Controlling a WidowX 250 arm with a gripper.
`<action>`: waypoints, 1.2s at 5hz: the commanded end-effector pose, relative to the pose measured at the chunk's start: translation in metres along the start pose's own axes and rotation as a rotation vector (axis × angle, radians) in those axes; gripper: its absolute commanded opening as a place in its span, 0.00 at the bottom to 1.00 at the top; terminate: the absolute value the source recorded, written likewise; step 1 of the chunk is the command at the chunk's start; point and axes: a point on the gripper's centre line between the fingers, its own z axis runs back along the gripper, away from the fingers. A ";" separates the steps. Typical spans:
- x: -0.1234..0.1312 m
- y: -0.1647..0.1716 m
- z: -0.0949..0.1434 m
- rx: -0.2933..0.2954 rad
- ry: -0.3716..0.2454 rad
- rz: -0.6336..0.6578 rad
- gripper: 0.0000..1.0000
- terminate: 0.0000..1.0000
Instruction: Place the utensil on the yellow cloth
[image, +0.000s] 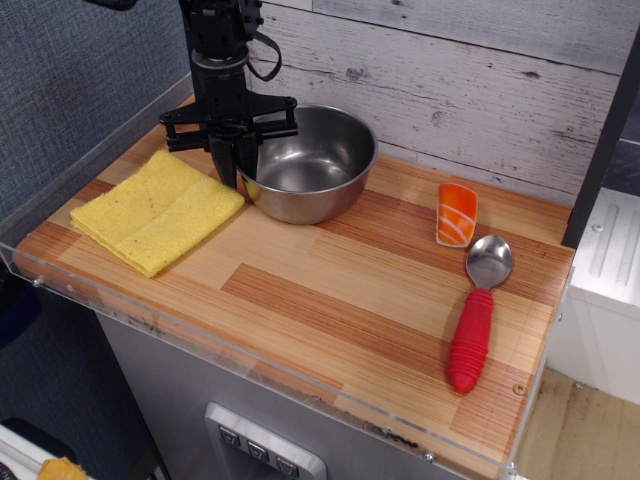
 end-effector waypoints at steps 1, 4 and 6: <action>0.003 -0.001 0.025 -0.027 -0.059 -0.028 0.00 0.00; -0.003 0.010 0.065 -0.110 -0.133 -0.057 0.00 0.00; -0.013 0.047 0.083 -0.126 -0.158 -0.040 0.00 0.00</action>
